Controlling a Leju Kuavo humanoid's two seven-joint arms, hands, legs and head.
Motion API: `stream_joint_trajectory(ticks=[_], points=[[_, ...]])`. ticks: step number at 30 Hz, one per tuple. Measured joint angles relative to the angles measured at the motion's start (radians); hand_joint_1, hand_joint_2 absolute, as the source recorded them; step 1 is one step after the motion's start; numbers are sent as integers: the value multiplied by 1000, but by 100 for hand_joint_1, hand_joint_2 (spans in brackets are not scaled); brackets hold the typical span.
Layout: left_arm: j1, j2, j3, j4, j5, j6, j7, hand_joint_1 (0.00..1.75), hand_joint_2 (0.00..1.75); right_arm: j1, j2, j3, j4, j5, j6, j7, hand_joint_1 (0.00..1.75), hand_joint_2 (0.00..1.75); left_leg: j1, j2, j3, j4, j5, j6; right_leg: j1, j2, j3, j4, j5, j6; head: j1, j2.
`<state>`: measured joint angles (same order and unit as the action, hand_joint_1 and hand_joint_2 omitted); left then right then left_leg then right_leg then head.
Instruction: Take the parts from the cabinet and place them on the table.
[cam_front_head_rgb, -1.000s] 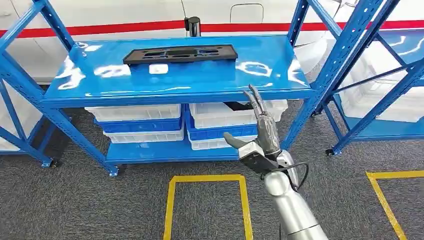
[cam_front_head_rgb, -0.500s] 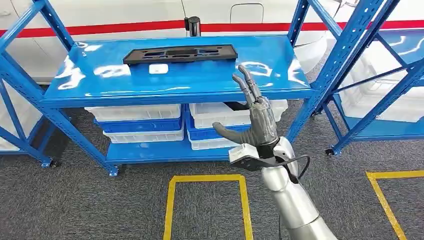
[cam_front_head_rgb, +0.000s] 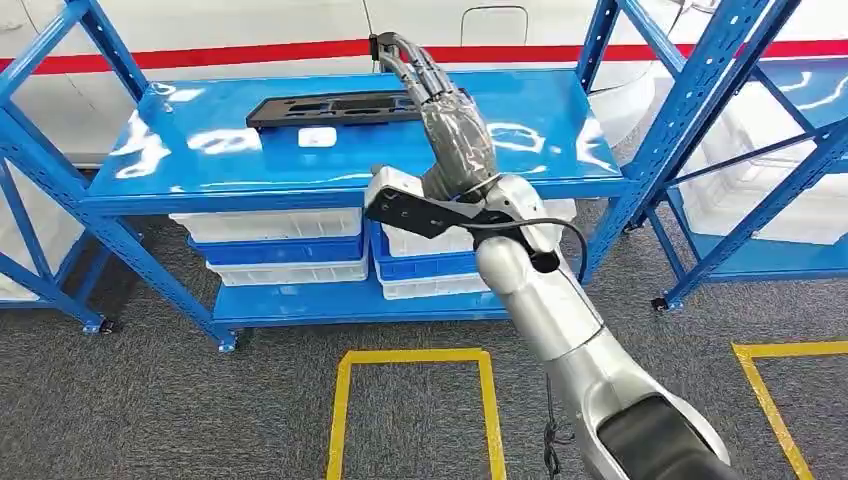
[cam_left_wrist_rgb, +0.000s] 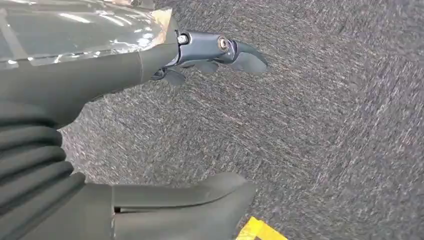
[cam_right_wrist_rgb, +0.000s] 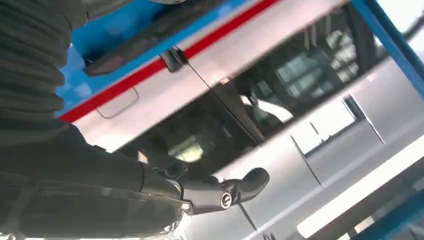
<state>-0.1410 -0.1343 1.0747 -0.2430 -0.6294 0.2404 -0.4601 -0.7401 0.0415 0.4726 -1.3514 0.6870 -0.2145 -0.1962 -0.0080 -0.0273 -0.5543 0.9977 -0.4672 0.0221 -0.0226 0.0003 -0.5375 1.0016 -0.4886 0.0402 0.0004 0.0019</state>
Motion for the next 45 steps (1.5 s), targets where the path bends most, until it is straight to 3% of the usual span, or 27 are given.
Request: stream_joint_trajectory(ticks=[9, 15, 30, 35, 36, 41, 42, 44, 45], points=[[-28, -2, -51, 4, -56, -4, 73, 0, 0, -192, 86, 63, 250, 68, 93, 132, 0, 175, 0, 0, 0, 0, 1, 0, 0, 0, -1, 0, 0, 0, 0, 0], [-38, -2, -87, 5, -89, -3, 104, 0, 0, -259, 114, 77, 327, 59, 112, 161, 0, 175, 0, -1, 0, 0, 1, 0, 0, 0, -1, 0, 0, 0, 0, 0], [-36, -1, -112, 5, -104, 8, 119, 0, 0, -250, 42, 7, 301, -9, 143, 155, 0, 175, 0, -1, 0, 2, 1, 0, 0, 0, -1, 0, 1, 1, 0, 0], [-27, 7, -117, 5, -122, 14, 140, 0, 0, -202, 8, -16, 277, -42, 139, 132, 0, 175, 0, -1, -1, 3, 0, 0, -1, 0, -1, -1, 1, 1, 0, 0], [-24, 9, -117, 5, -123, 14, 141, 0, 0, -192, 3, -18, 275, -44, 138, 129, 0, 175, -1, -1, -4, 9, -2, 3, -11, 0, 0, -3, 2, 3, 0, 0], [-15, 22, -118, 5, -114, 15, 148, 0, 0, -157, -16, -23, 262, -47, 135, 121, 0, 175, 0, -1, -10, 11, -5, 11, -10, 0, 0, -10, 5, 9, 0, 0], [-15, 24, -117, 5, -113, 16, 148, 0, 0, -156, -14, -23, 258, -47, 135, 121, 0, 175, 4, 0, 1, -6, 2, 20, -5, 0, 4, -14, 6, 12, 0, 0], [-12, 23, -116, 5, -107, 15, 144, 0, 0, -161, -17, -22, 256, -48, 136, 119, 0, 175, 13, 3, 20, -30, 12, 28, -5, 0, -25, 37, -13, 9, 2, 0], [-12, 24, -115, 5, -101, 15, 142, 0, 0, -163, -16, -21, 256, -48, 136, 119, 0, 175, 14, 5, 20, -30, 11, 28, -4, 0, -78, 131, -45, 2, 3, 0]])
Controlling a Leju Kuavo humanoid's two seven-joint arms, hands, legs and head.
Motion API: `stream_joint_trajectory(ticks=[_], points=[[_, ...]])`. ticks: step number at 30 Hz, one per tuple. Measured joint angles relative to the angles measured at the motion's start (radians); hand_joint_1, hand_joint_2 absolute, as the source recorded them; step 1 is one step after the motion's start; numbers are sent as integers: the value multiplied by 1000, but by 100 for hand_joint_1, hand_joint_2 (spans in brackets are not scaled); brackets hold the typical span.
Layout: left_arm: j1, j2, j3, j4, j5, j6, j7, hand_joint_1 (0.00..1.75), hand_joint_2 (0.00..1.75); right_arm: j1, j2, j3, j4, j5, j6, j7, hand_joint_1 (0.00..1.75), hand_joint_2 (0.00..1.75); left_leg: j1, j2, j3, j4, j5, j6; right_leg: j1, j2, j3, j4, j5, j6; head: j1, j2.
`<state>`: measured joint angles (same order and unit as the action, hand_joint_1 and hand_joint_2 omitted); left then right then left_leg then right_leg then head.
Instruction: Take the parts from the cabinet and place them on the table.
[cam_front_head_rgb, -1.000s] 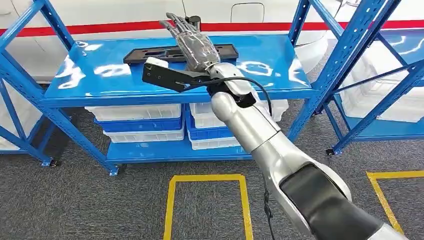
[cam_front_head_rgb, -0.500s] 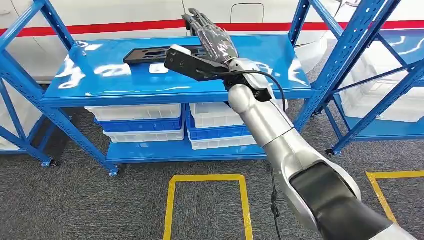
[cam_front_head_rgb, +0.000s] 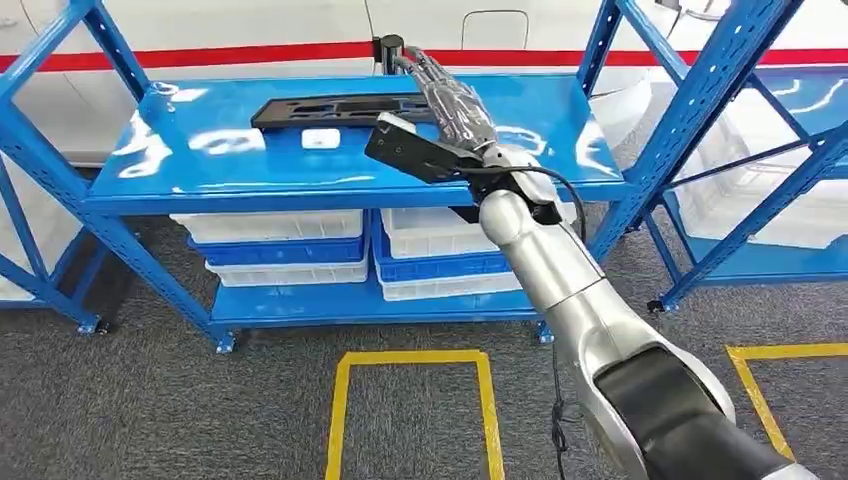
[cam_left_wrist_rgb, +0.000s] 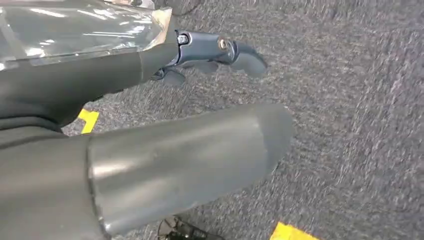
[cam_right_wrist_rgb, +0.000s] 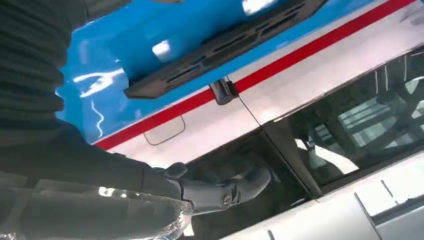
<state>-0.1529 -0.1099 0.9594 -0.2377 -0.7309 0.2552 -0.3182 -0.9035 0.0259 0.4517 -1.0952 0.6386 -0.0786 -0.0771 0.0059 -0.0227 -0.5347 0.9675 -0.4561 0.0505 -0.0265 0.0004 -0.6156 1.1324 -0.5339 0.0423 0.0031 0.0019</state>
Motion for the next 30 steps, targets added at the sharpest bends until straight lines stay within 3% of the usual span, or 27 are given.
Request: stream_joint_trajectory(ticks=[2, 3, 4, 7, 8, 9, 11, 13, 14, 16, 17, 18, 19, 20, 22, 23, 24, 26, 27, 28, 29, 30], points=[[3, 0, 0, 0, 3, -2, -5, 0, 0, 8, 0, 1, 1, 0, 1, 0, 0, 175, 0, -1, 0, 1, -4, 0, -1, 0, -100, 163, -41, 0, -1, 0], [6, 0, 0, 0, 4, -3, -5, 0, 0, 11, 0, 2, 2, 0, 1, 0, 0, 175, 2, -3, 2, 1, -6, -3, -3, 0, -126, 186, -33, 7, 0, 0], [9, 0, 0, 0, 5, -3, -5, 0, 0, 12, -1, 3, 2, 0, 1, 0, 0, 175, 3, -5, 6, 2, -10, -6, -5, 0, -125, 161, -10, 17, 0, 0], [14, -1, 1, 0, 7, -4, -8, 0, 0, 9, 0, 3, 2, -4, 1, -2, 0, 175, 14, -10, 21, 14, -37, -28, -15, -1, -26, -98, 126, 56, 0, 0], [14, 6, 1, 0, 7, -4, -8, 0, 0, 7, -2, 3, 4, -6, 0, -5, 0, 175, 5, -12, 16, 24, -51, -40, -8, 4, -6, -114, 112, 44, 1, 0], [14, 7, 1, 0, 7, -5, -10, 0, 0, 9, 7, 6, 5, -8, -1, -8, 0, 175, 6, -12, 16, 24, -55, -44, -7, 7, -9, -117, 109, 18, -2, 0], [15, 6, 1, 1, 7, -5, -11, 0, 0, 9, 7, 6, 9, -10, -2, -9, 0, 175, 10, -13, 19, 18, -58, -47, -2, 7, -10, -113, 102, 0, -1, 0], [14, 8, 1, 1, 8, -5, -11, 0, 0, 6, 13, 6, 10, -10, -3, -11, 0, 175, 16, -5, 20, 28, -72, -55, -8, 10, 3, -114, 93, -16, -1, 0], [13, 8, 1, 1, 8, -5, -12, 0, 0, 2, 14, 7, 10, -10, -4, -13, 0, 175, 16, 9, -2, 81, -88, -59, -8, 8, 13, -114, 86, -26, -4, 0], [13, 9, 1, 1, 11, -17, -18, 0, 0, -3, 19, 8, 13, -7, -4, -16, 0, 175, 16, 17, -107, 252, -146, -66, -3, 6, 24, -114, 75, -41, -4, 0], [13, 8, 1, 1, 13, -21, -18, 0, 0, -4, 21, 10, 15, -5, -4, -16, 0, 175, 16, 18, -161, 325, -163, -67, 0, 6, 29, -114, 69, -42, -3, 0], [13, 6, 1, 1, 18, -21, -18, 0, 0, -5, 22, 10, 17, -3, -4, -16, 0, 175, 16, 19, -198, 362, -158, -64, 3, 7, 36, -114, 62, -43, -3, 0], [13, 5, 1, 1, 19, -21, -18, 0, 0, -7, 24, 11, 19, 0, -4, -14, 0, 175, 15, 19, -215, 352, -121, -57, 6, 7, 47, -114, 54, -43, -3, 0], [12, 3, 1, 1, 19, -21, -18, 0, 0, -10, 27, 12, 19, 0, -4, -13, 0, 175, 13, 19, -207, 295, -62, -47, 9, 7, 60, -115, 44, -43, -3, 0], [12, 3, 1, 1, 19, -21, -18, 0, 0, -22, 32, 13, 19, 0, -4, -13, 0, 175, 0, 19, -148, 111, 71, -18, 14, 8, 88, -116, 26, -43, -3, 0], [11, 8, 1, 1, 19, -20, -18, 0, 0, -25, 32, 13, 21, 0, -4, -13, 0, 175, -7, 22, -133, 88, 67, -2, 10, 7, 91, -122, 19, -40, 0, 0], [10, 5, 1, 2, 19, -21, -18, 0, 0, -30, 32, 14, 23, 0, -3, -13, 0, 175, -14, 24, -121, 80, 69, 3, 20, 8, 95, -124, 19, -34, -2, 0], [8, 5, 1, 2, 19, -20, -19, 0, 0, -30, 33, 17, 24, 1, -3, -10, 0, 175, -20, 23, -116, 63, 54, 5, 13, 6, 94, -130, 15, -26, -2, 0], [7, 5, 1, 2, 20, -19, -19, 0, 0, -33, 34, 18, 24, 0, -3, -10, 0, 175, -20, 23, -107, 48, 47, 7, 16, 5, 99, -138, 12, -22, -2, 0], [5, 5, 1, 2, 20, -19, -19, 0, 0, -34, 39, 17, 21, 1, -4, -10, 0, 175, -5, 24, -87, 22, 48, 4, 28, 3, 97, -139, 2, -16, 0, 0], [5, 1, 2, 2, 19, -19, -19, 0, 0, -38, 37, 17, 21, -1, -5, -11, 0, 175, -10, 23, -73, 8, 46, 4, 22, 2, 90, -108, -8, -17, 0, 0], [1, 1, 2, 2, 19, -18, -19, 0, 0, -43, 37, 19, 22, -1, -5, -11, 0, 175, -7, 21, -65, 6, 46, 6, 22, 3, 51, -36, -28, -23, -1, 0]])
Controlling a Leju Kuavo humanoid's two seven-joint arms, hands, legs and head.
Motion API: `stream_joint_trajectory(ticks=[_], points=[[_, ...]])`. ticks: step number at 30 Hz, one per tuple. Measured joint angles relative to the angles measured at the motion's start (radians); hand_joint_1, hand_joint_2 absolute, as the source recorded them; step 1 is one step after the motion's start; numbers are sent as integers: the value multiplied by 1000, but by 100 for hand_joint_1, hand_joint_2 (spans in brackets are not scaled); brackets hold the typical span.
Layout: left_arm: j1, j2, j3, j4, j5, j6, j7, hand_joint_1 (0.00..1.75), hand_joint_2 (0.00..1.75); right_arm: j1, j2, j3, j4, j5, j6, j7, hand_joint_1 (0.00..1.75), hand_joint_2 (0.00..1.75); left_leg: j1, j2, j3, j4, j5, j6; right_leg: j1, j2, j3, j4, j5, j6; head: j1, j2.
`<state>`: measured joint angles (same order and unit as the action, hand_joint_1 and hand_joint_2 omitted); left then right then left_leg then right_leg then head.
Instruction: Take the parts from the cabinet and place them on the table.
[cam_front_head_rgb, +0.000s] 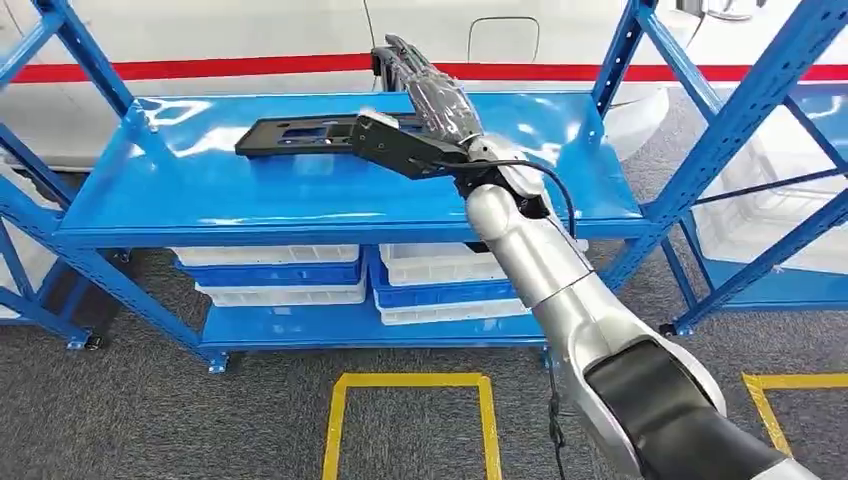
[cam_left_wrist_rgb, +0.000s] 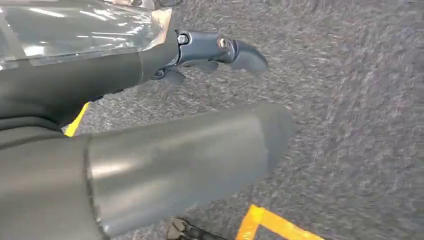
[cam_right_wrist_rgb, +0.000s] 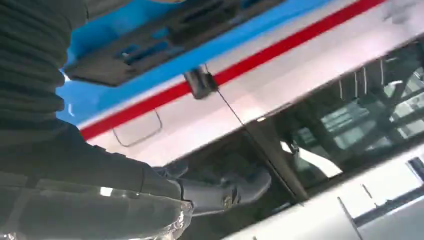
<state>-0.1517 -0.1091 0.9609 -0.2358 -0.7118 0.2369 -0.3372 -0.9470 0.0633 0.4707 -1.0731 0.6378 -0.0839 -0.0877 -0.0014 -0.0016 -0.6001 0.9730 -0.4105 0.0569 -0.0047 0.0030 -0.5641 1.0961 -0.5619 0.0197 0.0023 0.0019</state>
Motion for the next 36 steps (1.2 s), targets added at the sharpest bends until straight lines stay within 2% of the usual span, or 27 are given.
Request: stream_joint_trajectory(ticks=[2, 3, 4, 5, 7, 8, 9, 10, 12, 13, 14, 16, 17, 18, 19, 20, 22, 23, 24, 27, 29, 30, 32, 33, 34, 35, 36], points=[[-3, -2, 0, 0, 0, 0, 0, 0, 0, 5, -3, 3, 4, -2, 0, 0, 0, 175, 0, -5, 8, 0, -10, 1, 0, 0, -106, 166, -40, -3, 2, 0], [-3, -5, 0, 0, 0, 0, 0, 0, 0, 11, -3, 3, 7, -3, 0, 4, 0, 175, 0, -9, 14, 1, -16, 0, 0, 0, -150, 219, -43, 1, 1, 0], [-2, -5, 0, 0, 0, 0, 0, 0, 0, 15, -4, 4, 9, -3, 0, 4, 0, 175, 0, -13, 21, 1, -22, -2, 0, 0, -168, 217, -24, 9, 2, 0], [-1, -6, 0, 1, 0, 0, 2, 0, 0, 16, -6, 3, 11, -3, 0, 4, 0, 175, 0, -16, 31, 1, -29, -4, 0, 0, -162, 171, 17, 22, 2, 0], [-1, -7, 0, 1, 0, 0, 2, 0, 0, 14, -6, 4, 11, -3, 0, 4, 0, 175, 0, -19, 56, 5, -49, -11, -4, -1, -99, -27, 139, 46, 2, 0], [-1, -7, 0, 1, 0, 0, 2, 0, 0, 14, -8, 4, 12, -3, 0, 3, 0, 175, -1, -19, 57, 7, -59, -17, -5, -4, -81, -94, 170, 44, 3, 0], [-2, -7, 0, 1, 0, 0, 2, 0, 0, 11, -8, 5, 14, -3, 0, 3, 0, 175, -9, -22, 59, 15, -71, -22, -3, -2, -63, -99, 165, 29, 0, 0], [-3, -7, 0, 1, 0, 1, 2, 0, 0, 11, -4, 6, 14, -3, 0, 4, 0, 175, -6, -20, 61, 14, -74, -26, -5, -1, -66, -97, 161, 15, 1, 0], [-3, -7, 0, 1, 0, 2, 3, 0, 0, 8, -6, 5, 14, -3, 0, 4, 0, 175, -2, -19, 64, 11, -80, -36, 2, 1, -66, -95, 154, -2, 2, 0], [-4, -4, 0, 0, 0, 3, 3, 0, 0, 5, -4, 5, 13, -3, 0, 4, 0, 175, -2, -18, 68, 14, -87, -43, -10, 2, -58, -101, 153, -9, 2, 0], [-5, -7, 0, 1, 1, 3, 3, 0, 0, 1, -1, 5, 14, -3, 0, 3, 0, 175, -1, -15, 60, 33, -98, -49, -12, 2, -48, -102, 148, -15, 2, 0], [-7, -6, 0, 1, 2, 5, 3, 0, 0, -6, 5, 6, 16, -3, -1, 1, 0, 175, 7, -11, -13, 171, -151, -62, -14, 1, -37, -102, 139, -28, -2, 0], [-6, -6, 0, 1, 2, 6, 3, 0, 0, -7, 8, 6, 18, -4, -2, 0, 0, 175, 10, -10, -66, 253, -177, -67, -13, 1, -34, -101, 136, -32, -2, 0], [-5, -6, 0, 1, 2, 6, 5, 0, 0, -5, 9, 8, 22, -5, -3, -2, 0, 175, 12, -7, -119, 320, -185, -70, -13, 1, -29, -101, 130, -32, -2, 0], [-4, -6, 0, 1, 2, 6, 5, 0, 0, -5, 10, 8, 24, -5, -3, -2, 0, 175, 13, -6, -145, 339, -176, -71, -13, 2, -24, -101, 125, -32, -2, 0], [-3, -7, 1, 1, 2, 9, 6, 0, 0, -5, 10, 9, 30, -7, -3, -3, 0, 175, 15, -5, -152, 313, -136, -70, -13, 2, -14, -101, 118, -30, -2, 0], [-3, -5, 2, 1, 2, 13, 8, 0, 0, -7, 13, 10, 34, -8, -3, -4, 0, 175, 15, -3, -97, 145, -6, -62, -14, 2, 10, -101, 102, -24, -2, 0], [-3, -4, 2, 1, 2, 14, 8, 0, 0, -9, 16, 10, 35, -9, -3, -5, 0, 175, 15, -1, -65, 61, 42, -55, -13, 3, 16, -104, 95, -22, -2, 0], [-4, -2, 4, 2, 3, 14, 10, 0, 0, -14, 18, 11, 38, -10, -4, -7, 0, 175, 8, -1, -50, 34, 32, -51, -3, 4, 19, -100, 89, -14, -1, 0], [-4, -2, 4, 2, 6, 15, 10, 0, 0, -18, 22, 12, 44, -11, -6, -11, 0, 175, 1, -1, -45, 27, 17, -38, -6, 4, 16, -106, 82, 0, -1, 0], [-2, -3, 5, 2, 7, 16, 11, 0, 0, -22, 28, 12, 45, -13, -7, -13, 0, 175, 8, -1, -25, 9, 20, -28, -3, 1, 10, -90, 69, 11, 0, 0], [-3, -4, 4, 2, 5, 16, 11, 0, 0, -28, 28, 12, 45, -14, -8, -15, 0, 175, 7, -1, -20, 7, 16, -18, -3, 1, -13, -42, 51, 6, 0, 0], [-4, -3, 4, 2, 2, 17, 11, 0, 0, -29, 27, 12, 48, -15, -9, -15, 0, 175, 7, -1, -13, 6, 9, -10, -4, 1, -113, 129, -3, -5, 1, 0], [-4, -3, 4, 2, 1, 17, 11, 0, 0, -26, 26, 12, 51, -15, -8, -14, 0, 175, 6, -3, -9, 7, 4, -8, -4, 1, -161, 203, -18, -3, 1, 0], [-4, -3, 4, 2, 1, 17, 12, 0, 0, -23, 25, 12, 54, -15, -8, -14, 0, 175, 5, -6, -5, 7, 0, -7, -5, 1, -188, 233, -16, 1, 1, 0], [-2, -4, 4, 3, 0, 17, 14, 0, 0, -22, 23, 12, 56, -15, -8, -14, 0, 175, 4, -9, 3, 8, -6, -9, -5, 1, -192, 213, 8, 11, 1, 0], [-1, -5, 4, 3, 0, 17, 14, 0, 0, -23, 22, 12, 58, -15, -8, -14, 0, 175, 4, -10, 12, 9, -13, -11, -5, 1, -170, 145, 49, 23, 1, 0]])
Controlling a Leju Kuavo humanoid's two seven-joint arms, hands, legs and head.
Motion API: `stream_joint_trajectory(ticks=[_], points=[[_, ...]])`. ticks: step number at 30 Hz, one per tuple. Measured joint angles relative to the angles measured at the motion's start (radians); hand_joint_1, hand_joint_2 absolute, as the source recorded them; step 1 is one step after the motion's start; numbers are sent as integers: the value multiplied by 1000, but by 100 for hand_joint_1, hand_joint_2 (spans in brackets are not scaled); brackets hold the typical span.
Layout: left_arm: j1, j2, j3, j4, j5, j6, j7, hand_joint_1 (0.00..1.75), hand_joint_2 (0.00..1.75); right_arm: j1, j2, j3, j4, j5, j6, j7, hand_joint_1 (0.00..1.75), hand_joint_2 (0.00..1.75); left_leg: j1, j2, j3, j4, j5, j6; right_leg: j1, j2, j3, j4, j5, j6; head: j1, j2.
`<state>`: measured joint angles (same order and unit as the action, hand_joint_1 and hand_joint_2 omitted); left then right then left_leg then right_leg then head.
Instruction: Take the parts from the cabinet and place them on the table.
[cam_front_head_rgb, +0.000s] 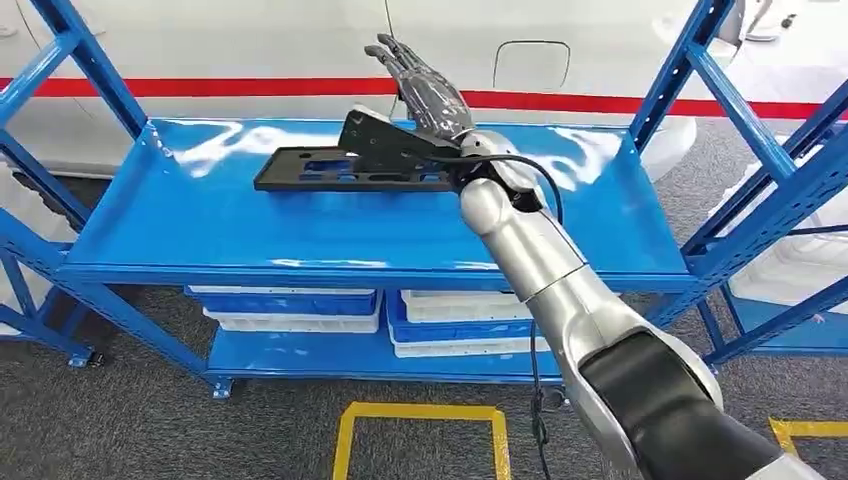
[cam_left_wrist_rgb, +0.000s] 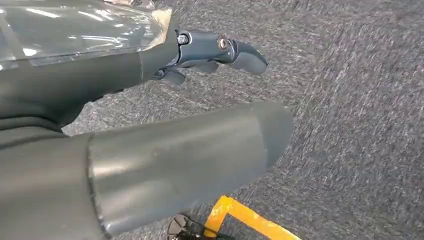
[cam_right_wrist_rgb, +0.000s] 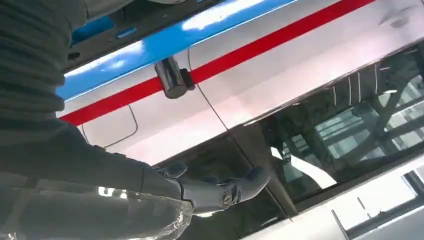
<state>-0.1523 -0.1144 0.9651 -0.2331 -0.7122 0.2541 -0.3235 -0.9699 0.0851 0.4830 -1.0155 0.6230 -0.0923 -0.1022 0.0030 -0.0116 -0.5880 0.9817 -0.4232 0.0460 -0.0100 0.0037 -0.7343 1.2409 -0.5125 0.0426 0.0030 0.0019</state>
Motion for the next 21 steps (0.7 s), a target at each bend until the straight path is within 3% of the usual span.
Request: stream_joint_trajectory(ticks=[2, 3, 4, 7, 8, 10, 12, 13, 14, 15, 17, 18, 19, 21], points=[[-1, -1, 0, 0, -3, 0, 0, 0, 0, -5, 0, 0, 0, 0, 0, 0, 0, 175, 0, -1, 18, 2, -16, -8, -2, -3, 78, -195, 95, 14, 0, 0], [-2, -1, 0, 1, -4, 0, 1, 0, 0, -9, 0, 0, 2, 0, 0, 0, 0, 175, -9, -1, 19, 8, -26, -15, 1, -4, 104, -244, 114, 7, 2, 0], [-2, -1, -1, 1, -6, 0, 2, 0, 0, -10, 4, 2, 3, 0, 1, 0, 0, 175, -9, -3, 19, 9, -33, -18, -3, -3, 106, -244, 116, -7, -2, 0], [-3, -1, -1, 1, -9, 0, 3, 0, 0, -15, 3, 2, 4, 0, 1, 0, 0, 175, -2, 0, 28, 4, -43, -36, 4, -2, 109, -246, 108, -32, -1, 0], [-4, 2, -1, 1, -9, 0, 3, 0, 0, -17, 6, 2, 4, 0, 1, 0, 0, 175, 2, 1, 21, 16, -51, -44, -9, -1, 119, -251, 108, -38, -1, 0], [-4, 0, -1, 2, -10, 0, 3, 0, 0, -20, 8, 2, 5, 0, 1, 0, 0, 175, 6, 4, -27, 122, -104, -57, -9, -1, 130, -251, 98, -53, -3, 0], [-3, 0, -2, 2, -10, 0, 3, 0, 0, -18, 10, 4, 6, 0, 1, 0, 0, 175, 11, 4, -128, 291, -166, -67, -8, -1, 137, -251, 89, -60, -3, 0], [-3, 0, -2, 2, -10, 0, 3, 0, 0, -16, 10, 5, 8, 0, 2, -1, 0, 175, 11, 5, -165, 338, -168, -69, -8, 0, 142, -251, 84, -58, -3, 0], [-1, 0, -1, 3, -10, 0, 4, 0, 0, -15, 10, 6, 9, 0, 2, 0, 0, 175, 11, 5, -174, 332, -144, -69, -8, 0, 148, -251, 79, -57, -3, 0], [-1, 1, -2, 3, -10, 0, 3, 0, 0, -15, 10, 6, 10, 0, 2, 0, 0, 175, 12, 5, -161, 283, -99, -68, -8, 1, 156, -251, 74, -55, -3, 0], [-1, 3, -2, 3, -10, 0, 4, 0, 0, -17, 11, 6, 10, 0, 2, -1, 0, 175, 12, 8, -79, 88, 20, -57, -8, 3, 179, -251, 59, -49, -3, 0], [-1, 3, -2, 3, -10, 0, 3, 0, 0, -19, 11, 6, 10, 0, 2, 0, 0, 175, 9, 9, -50, 23, 40, -48, -6, 3, 186, -252, 52, -44, -2, 0], [-2, 3, -2, 3, -11, 0, 5, 0, 0, -21, 11, 7, 10, 0, 2, 0, 0, 175, 3, 9, -35, 8, 22, -43, 4, 5, 184, -250, 47, -36, -2, 0], [-3, 3, -2, 3, -15, 0, 6, 0, 0, -21, 11, 8, 11, -1, 2, 0, 0, 175, -1, 8, -35, 16, 16, -31, 0, 5, 184, -252, 42, -28, -2, 0]])
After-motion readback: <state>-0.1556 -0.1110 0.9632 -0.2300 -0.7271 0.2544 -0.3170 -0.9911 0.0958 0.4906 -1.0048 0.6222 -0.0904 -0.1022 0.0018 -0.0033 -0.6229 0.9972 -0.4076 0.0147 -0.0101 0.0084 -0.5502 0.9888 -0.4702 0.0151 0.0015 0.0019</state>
